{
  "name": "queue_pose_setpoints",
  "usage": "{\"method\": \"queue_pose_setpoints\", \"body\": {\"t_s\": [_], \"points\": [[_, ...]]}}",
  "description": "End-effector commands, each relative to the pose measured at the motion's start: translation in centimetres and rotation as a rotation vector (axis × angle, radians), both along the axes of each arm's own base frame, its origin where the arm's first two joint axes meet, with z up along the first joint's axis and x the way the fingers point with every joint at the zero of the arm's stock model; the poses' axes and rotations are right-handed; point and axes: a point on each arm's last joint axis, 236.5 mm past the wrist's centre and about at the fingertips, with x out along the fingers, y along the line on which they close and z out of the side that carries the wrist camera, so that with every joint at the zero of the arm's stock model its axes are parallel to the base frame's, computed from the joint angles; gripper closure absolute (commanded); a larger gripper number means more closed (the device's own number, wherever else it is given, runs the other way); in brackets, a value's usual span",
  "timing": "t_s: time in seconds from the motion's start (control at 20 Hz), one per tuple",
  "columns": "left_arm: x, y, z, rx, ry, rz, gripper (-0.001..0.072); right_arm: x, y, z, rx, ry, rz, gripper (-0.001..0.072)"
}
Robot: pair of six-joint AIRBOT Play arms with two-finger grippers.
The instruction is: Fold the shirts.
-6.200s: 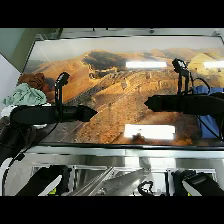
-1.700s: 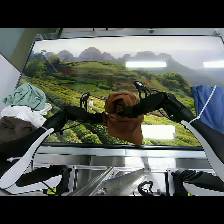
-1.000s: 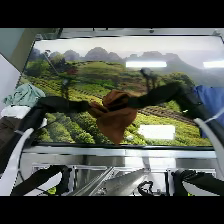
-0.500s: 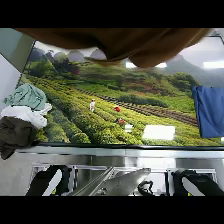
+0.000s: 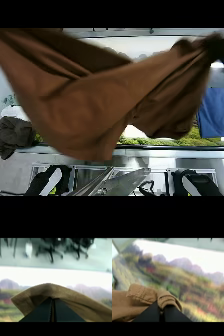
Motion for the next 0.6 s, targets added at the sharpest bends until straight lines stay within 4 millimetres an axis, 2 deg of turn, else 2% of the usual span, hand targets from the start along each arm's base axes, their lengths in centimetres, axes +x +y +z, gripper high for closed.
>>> {"method": "queue_pose_setpoints", "body": {"t_s": [0.0, 0.1, 0.2, 0.3, 0.4, 0.45, 0.55], "points": [[5.7, -1.6, -15.7, -0.060, 0.331, -0.096, 0.0697, 1.8, 0.8, -15.0, 0.065, 0.316, -0.009, 0.0687], [8.6, -3.2, -25.3, -0.089, 0.464, -0.100, 0.0697, 1.9, 1.3, -22.9, 0.118, 0.430, -0.053, 0.0688], [10.4, -3.7, -34.4, -0.101, 0.584, -0.059, 0.0697, 0.1, 2.4, -30.2, 0.107, 0.551, -0.078, 0.0687], [11.4, -3.0, -41.1, -0.113, 0.688, -0.010, 0.0696, -2.4, 4.0, -34.9, 0.086, 0.653, -0.065, 0.0687], [12.6, -2.9, -44.9, -0.119, 0.763, -0.007, 0.0696, -3.9, 5.1, -37.7, 0.066, 0.722, -0.061, 0.0687], [13.3, -3.0, -45.9, -0.122, 0.782, -0.013, 0.0697, -4.1, 5.5, -38.5, 0.060, 0.746, -0.062, 0.0687], [15.3, -3.2, -46.0, -0.124, 0.784, -0.034, 0.0696, -4.2, 5.7, -39.9, 0.054, 0.784, -0.078, 0.0687]]}}
